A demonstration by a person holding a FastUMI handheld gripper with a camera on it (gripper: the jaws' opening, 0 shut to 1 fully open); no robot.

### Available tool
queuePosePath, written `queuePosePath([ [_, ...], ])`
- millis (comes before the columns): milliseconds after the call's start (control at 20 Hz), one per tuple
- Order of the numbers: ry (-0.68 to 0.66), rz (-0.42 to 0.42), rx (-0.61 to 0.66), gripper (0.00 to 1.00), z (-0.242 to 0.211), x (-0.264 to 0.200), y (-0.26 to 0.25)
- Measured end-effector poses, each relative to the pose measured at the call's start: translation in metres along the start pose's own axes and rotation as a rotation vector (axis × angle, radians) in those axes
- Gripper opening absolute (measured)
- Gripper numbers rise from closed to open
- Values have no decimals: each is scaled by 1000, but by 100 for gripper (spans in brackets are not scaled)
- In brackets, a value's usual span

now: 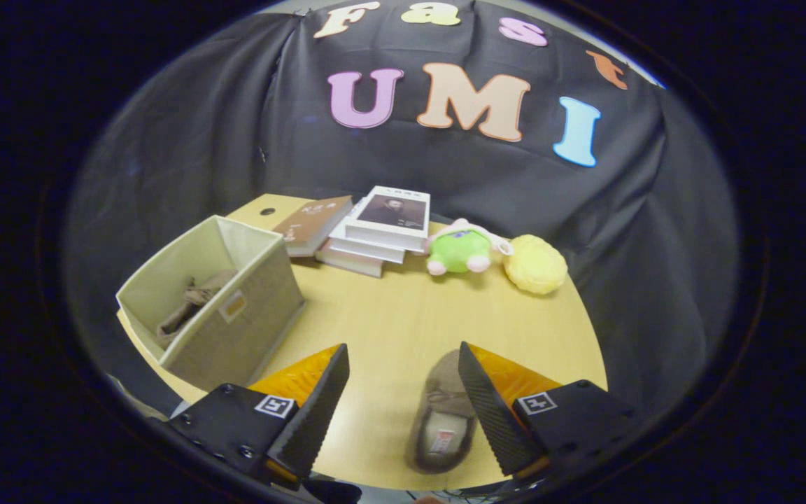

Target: Open the storage box then place both shoes into the box .Put the left shoe in first, then the right shoe, with the right side of both shoes facing outward in a uniform manner.

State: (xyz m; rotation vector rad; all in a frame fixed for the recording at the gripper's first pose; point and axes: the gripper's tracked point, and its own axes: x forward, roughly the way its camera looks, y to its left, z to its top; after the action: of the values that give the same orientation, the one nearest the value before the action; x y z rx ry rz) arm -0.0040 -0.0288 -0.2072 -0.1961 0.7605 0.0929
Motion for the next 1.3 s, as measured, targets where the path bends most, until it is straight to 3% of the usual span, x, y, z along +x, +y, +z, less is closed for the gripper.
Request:
queuePosePath([
  [400, 102, -41, 9, 100, -67, 22, -64],
  [850, 259, -23, 17, 99, -142, 48, -82],
  [900, 271, -23, 25, 97, -147, 53, -83],
  [1300, 356, 46, 125, 45, -161, 62, -70],
])
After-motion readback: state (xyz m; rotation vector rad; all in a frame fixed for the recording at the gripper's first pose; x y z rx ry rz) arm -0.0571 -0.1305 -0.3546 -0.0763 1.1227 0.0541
